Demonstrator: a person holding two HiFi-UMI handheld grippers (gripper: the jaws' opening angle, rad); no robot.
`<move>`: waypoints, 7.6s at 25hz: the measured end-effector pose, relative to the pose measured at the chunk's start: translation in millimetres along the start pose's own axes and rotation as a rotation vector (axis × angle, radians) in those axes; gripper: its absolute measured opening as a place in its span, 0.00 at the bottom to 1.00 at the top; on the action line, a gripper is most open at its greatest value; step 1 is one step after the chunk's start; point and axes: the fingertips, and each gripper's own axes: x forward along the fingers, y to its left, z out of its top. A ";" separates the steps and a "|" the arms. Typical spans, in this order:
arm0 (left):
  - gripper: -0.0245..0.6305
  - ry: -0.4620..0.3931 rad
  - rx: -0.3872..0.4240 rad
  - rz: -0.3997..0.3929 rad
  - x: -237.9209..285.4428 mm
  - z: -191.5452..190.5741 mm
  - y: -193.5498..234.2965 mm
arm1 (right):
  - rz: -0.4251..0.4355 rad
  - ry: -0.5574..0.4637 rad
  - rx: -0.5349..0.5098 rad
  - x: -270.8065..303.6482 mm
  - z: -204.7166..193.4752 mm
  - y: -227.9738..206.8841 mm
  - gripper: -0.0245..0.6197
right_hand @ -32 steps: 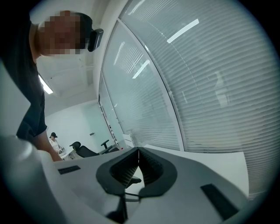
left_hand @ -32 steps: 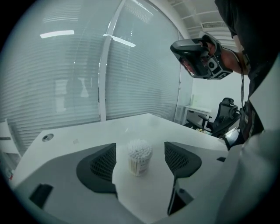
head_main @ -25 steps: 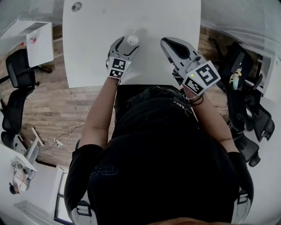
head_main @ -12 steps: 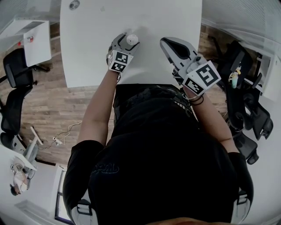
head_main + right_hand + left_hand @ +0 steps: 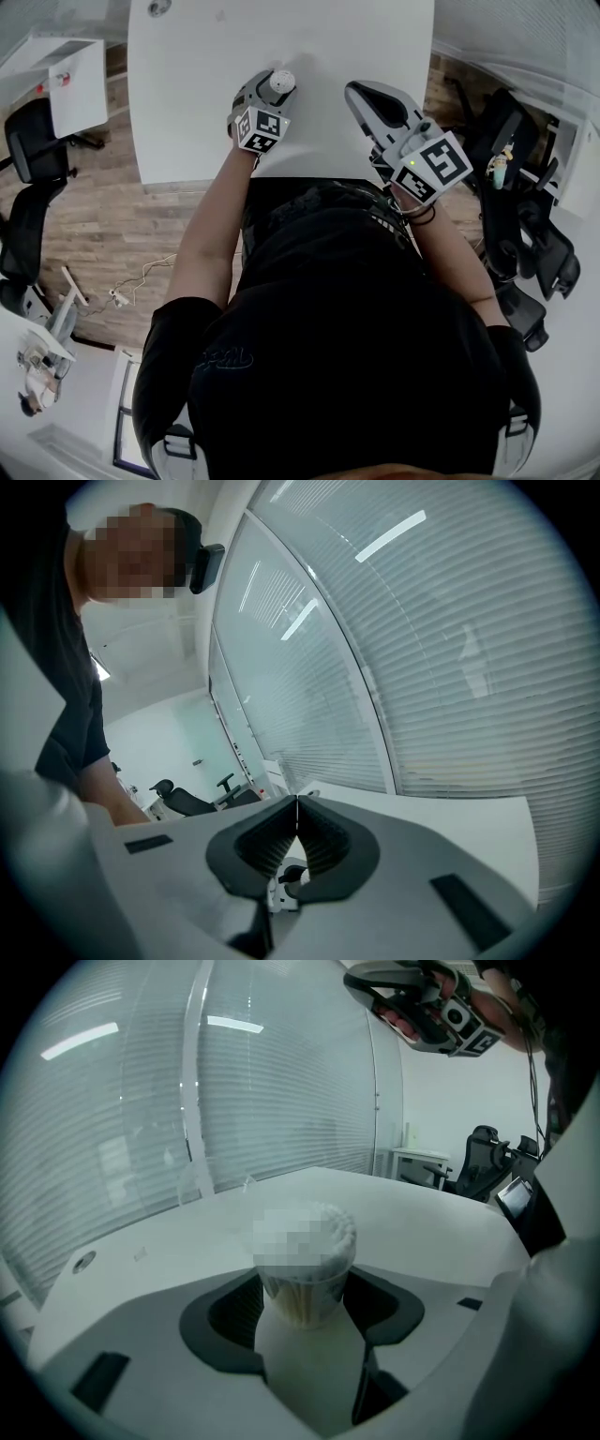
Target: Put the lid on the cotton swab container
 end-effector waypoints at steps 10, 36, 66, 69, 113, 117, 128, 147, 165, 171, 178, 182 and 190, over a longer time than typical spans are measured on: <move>0.44 -0.016 -0.015 0.001 -1.5 1.0 1.7 | -0.004 0.006 -0.024 -10.1 -2.3 3.0 0.07; 0.44 0.039 -0.008 -0.107 -92.0 114.3 -45.0 | 0.199 -0.006 -0.089 -49.4 0.8 44.3 0.08; 0.44 0.024 0.125 -0.251 -173.5 211.5 -169.6 | 0.287 -0.059 -0.045 -120.5 24.4 42.2 0.22; 0.44 0.034 0.148 -0.265 -181.2 211.5 -176.3 | 0.290 -0.058 -0.037 -120.8 29.4 42.8 0.26; 0.44 0.049 0.199 -0.154 -166.5 223.9 -155.6 | 0.414 0.059 0.049 -119.0 21.1 75.9 0.39; 0.44 0.051 0.214 -0.135 -165.4 224.5 -155.3 | 0.382 0.068 0.047 -118.5 18.4 72.4 0.36; 0.44 0.059 0.199 -0.109 -162.4 225.7 -155.5 | 0.246 0.071 -0.065 -114.4 14.8 65.4 0.27; 0.44 0.110 0.208 -0.108 -161.0 219.6 -155.1 | 0.154 0.068 -0.223 -108.9 4.5 66.1 0.27; 0.45 0.045 0.120 -0.146 -160.5 217.4 -155.5 | 0.169 0.019 -0.231 -106.7 3.7 69.7 0.27; 0.45 0.031 0.097 -0.140 -162.4 216.8 -148.5 | 0.181 0.009 -0.220 -104.6 6.4 70.0 0.27; 0.45 0.034 0.086 -0.122 -169.7 209.8 -136.1 | 0.173 0.001 -0.224 -104.3 7.3 64.3 0.27; 0.45 0.033 0.082 -0.122 -171.6 207.5 -131.2 | 0.161 0.002 -0.219 -105.7 5.7 56.4 0.27; 0.45 0.017 0.076 -0.123 -174.5 206.2 -129.3 | 0.127 0.003 -0.211 -114.0 -0.7 40.9 0.25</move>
